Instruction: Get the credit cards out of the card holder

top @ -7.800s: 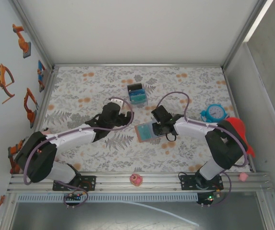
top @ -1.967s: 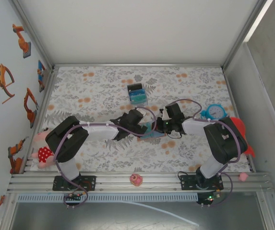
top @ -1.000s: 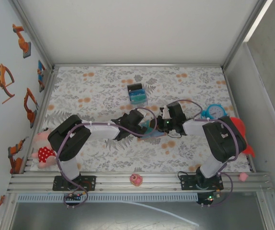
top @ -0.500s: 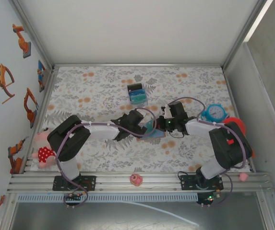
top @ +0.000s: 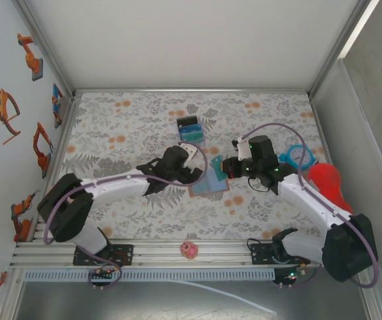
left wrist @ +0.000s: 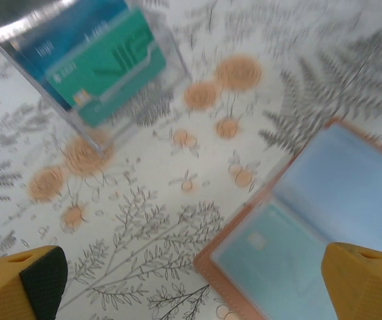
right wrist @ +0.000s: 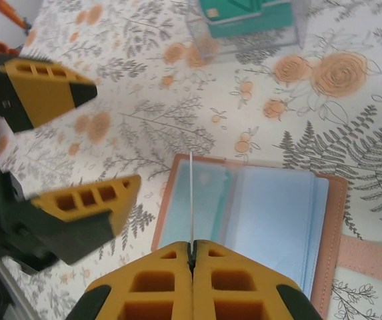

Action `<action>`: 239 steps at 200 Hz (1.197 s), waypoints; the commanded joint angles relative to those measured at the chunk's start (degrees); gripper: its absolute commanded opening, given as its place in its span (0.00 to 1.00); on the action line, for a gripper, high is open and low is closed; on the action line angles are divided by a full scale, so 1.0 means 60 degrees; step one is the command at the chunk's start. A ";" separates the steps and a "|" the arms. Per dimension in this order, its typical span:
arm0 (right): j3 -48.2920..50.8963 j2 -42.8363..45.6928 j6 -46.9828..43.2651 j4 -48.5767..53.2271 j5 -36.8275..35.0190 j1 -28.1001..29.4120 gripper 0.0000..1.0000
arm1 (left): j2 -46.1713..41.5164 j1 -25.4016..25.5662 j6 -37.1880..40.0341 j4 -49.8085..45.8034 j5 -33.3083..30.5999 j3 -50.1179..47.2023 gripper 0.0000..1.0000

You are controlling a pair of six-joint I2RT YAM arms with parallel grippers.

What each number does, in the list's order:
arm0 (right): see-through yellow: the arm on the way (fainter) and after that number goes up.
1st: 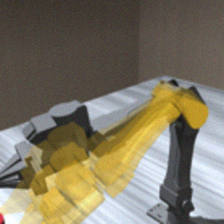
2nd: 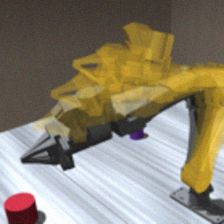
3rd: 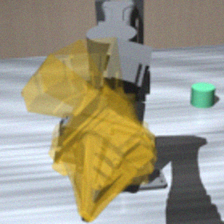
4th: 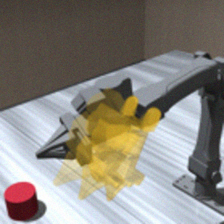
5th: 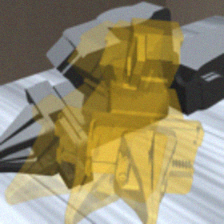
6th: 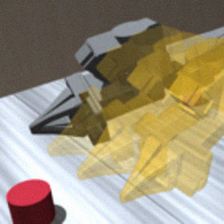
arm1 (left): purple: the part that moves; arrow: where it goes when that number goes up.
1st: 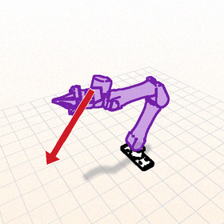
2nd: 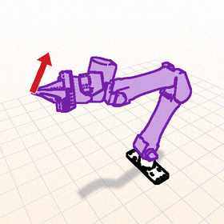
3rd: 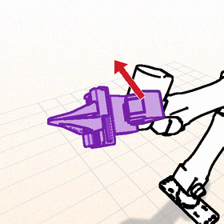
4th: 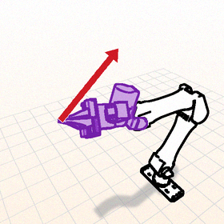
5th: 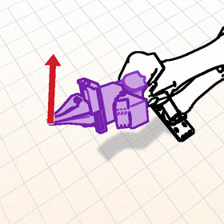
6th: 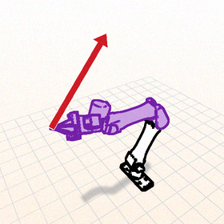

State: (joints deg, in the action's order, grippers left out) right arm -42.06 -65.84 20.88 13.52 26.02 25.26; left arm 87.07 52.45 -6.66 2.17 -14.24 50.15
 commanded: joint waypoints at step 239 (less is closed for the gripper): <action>-0.2540 -0.0109 -0.5341 0.2845 0.3302 0.1428 0.00 | -0.1535 -0.1453 0.3449 -0.2075 1.0571 0.0833 0.00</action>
State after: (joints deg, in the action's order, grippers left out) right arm -54.76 -66.13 -9.61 30.04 44.25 33.26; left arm 77.56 43.79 12.14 -8.56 46.68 53.65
